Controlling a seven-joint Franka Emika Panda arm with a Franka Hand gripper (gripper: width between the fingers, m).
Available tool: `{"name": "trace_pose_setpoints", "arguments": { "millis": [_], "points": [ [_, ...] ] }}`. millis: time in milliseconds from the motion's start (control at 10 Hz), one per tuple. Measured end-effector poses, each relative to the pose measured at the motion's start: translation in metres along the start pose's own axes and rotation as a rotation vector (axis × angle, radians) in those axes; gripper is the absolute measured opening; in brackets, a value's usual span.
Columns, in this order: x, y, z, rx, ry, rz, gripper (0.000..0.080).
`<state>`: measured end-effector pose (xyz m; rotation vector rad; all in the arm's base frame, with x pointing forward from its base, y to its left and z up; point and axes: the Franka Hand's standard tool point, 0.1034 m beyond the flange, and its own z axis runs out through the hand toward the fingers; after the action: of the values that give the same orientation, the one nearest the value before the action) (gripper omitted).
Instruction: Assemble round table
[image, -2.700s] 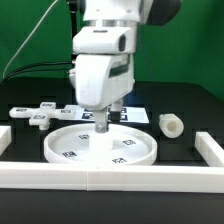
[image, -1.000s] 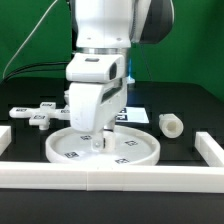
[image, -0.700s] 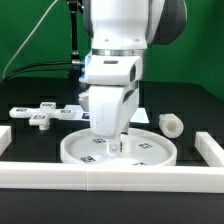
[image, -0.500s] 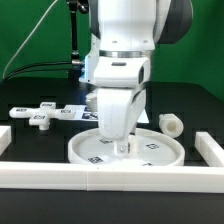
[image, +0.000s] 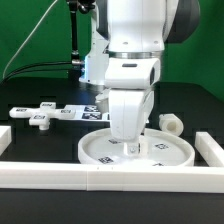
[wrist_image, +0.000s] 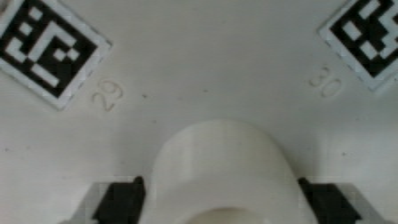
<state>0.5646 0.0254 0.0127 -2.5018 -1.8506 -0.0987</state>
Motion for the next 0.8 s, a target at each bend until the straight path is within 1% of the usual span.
{"name": "trace_pose_setpoints", "arguments": {
  "millis": [300, 800],
  "points": [
    [0.0129, -0.0036, 0.0005, 0.004, 0.009, 0.000, 0.0407],
    [0.0126, -0.0036, 0.0007, 0.003, 0.008, 0.010, 0.0416]
  ]
}}
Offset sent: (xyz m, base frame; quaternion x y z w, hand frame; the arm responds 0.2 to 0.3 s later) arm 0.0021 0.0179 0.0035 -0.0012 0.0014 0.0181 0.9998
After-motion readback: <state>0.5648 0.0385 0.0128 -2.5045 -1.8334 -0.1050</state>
